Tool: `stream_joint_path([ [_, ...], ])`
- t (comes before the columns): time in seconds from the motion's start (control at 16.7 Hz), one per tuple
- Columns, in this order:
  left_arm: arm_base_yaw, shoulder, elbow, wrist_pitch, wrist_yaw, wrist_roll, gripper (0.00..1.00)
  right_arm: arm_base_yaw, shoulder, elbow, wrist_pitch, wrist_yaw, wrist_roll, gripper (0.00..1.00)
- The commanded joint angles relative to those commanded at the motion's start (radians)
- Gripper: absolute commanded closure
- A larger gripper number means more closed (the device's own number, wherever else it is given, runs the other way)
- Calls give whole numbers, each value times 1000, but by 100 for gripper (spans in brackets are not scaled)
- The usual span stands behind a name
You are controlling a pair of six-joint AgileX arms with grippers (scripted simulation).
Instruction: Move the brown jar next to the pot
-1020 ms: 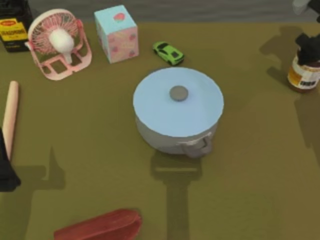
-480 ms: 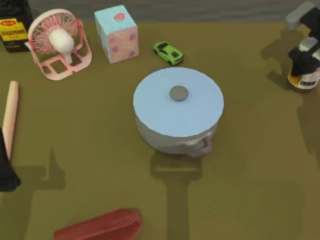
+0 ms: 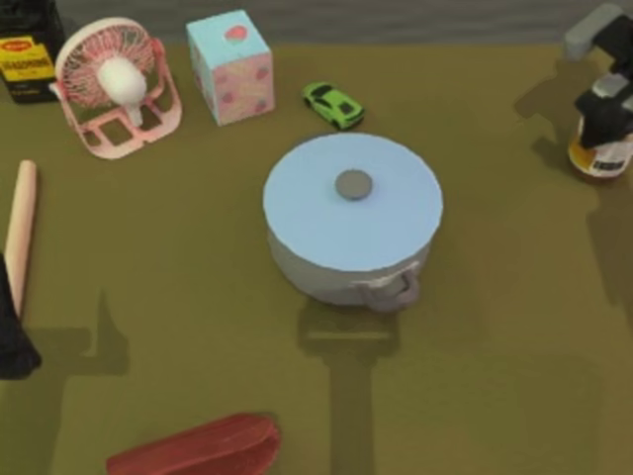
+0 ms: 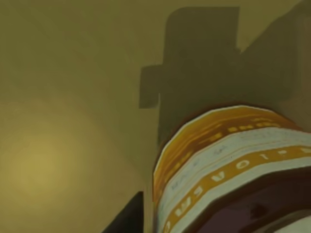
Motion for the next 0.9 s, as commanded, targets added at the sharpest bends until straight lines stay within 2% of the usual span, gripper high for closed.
stream_joint_path([
  [0.48, 0, 0, 0, 0, 0, 0, 0, 0, 0, 0, 0, 0, 0, 98],
  [0.9, 0, 0, 0, 0, 0, 0, 0, 0, 0, 0, 0, 0, 0, 100],
])
